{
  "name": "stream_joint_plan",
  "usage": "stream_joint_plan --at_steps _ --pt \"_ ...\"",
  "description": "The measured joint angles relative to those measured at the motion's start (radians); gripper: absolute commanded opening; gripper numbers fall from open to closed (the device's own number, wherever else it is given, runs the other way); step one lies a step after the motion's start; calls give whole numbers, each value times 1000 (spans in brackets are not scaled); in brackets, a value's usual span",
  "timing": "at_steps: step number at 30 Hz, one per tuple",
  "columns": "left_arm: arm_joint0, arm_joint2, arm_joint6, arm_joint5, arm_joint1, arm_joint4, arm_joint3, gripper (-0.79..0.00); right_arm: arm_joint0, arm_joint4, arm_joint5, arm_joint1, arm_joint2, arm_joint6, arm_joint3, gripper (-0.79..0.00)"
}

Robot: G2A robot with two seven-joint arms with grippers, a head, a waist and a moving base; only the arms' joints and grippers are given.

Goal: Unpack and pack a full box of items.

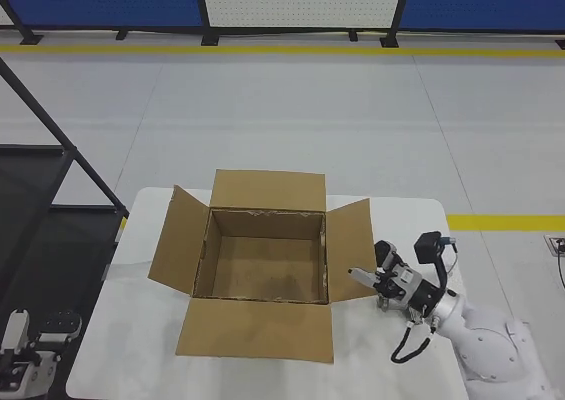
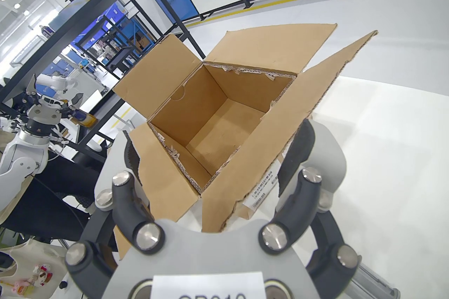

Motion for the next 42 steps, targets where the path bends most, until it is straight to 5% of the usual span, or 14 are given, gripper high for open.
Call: stream_joint_plan --at_steps 15,31,42 --pt "-12 -1 -3 9 -3 1 4 0 13 -75 109 13 -10 -55 -24 0" --pt "-36 27 -26 33 -3 36 -7 0 -247 -75 127 48 155 -13 -226 0" --pt "-36 29 -21 31 -4 43 -5 0 -162 -1 110 57 48 156 -111 0"
